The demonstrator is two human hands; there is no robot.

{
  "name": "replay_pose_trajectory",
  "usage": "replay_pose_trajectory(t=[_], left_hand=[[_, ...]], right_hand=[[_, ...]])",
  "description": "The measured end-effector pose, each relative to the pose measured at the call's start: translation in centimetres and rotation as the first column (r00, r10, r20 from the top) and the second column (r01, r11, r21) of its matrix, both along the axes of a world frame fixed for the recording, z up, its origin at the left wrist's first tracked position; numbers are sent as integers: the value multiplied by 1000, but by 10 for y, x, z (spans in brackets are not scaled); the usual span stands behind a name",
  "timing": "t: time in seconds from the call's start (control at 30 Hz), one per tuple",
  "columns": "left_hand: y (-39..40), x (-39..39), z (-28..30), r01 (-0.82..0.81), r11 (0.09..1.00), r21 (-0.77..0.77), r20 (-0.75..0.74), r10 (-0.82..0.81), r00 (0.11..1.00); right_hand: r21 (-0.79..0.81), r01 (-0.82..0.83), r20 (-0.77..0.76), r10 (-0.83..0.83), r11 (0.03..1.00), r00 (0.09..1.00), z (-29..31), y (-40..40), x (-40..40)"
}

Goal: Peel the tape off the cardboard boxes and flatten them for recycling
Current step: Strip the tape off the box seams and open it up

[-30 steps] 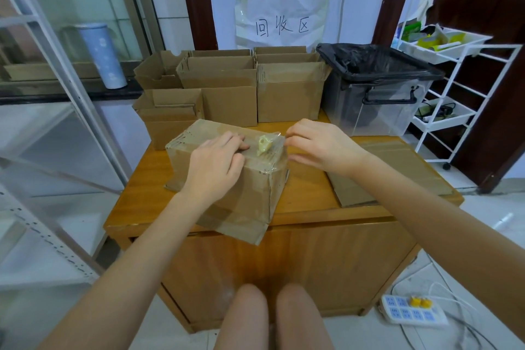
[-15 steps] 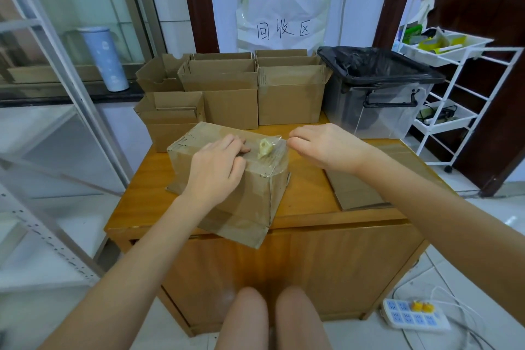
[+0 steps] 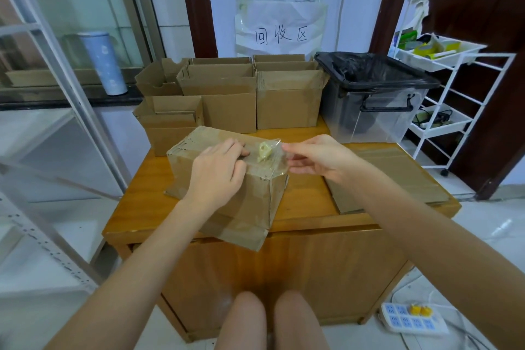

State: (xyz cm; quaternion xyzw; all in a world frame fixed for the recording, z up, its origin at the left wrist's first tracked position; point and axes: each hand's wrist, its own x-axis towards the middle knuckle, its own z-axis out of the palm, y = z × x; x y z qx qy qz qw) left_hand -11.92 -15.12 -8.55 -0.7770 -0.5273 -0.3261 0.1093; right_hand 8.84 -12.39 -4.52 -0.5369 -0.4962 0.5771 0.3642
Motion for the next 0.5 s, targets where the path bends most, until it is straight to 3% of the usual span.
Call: replay_pose_trajectory(t=[0.1, 0.27, 0.5], left_hand=[[0, 1, -1, -4, 1000, 19, 2, 4, 1000], [3, 4, -3, -45, 996, 72, -33, 47, 998], [8, 20, -9, -120, 981, 152, -17, 124, 992]], right_hand=[[-78, 27, -86, -34, 997, 996, 12, -2, -6], [-19, 115, -65, -116, 993, 991, 23, -6, -9], [-112, 118, -182, -137, 987, 974, -22, -33, -8]])
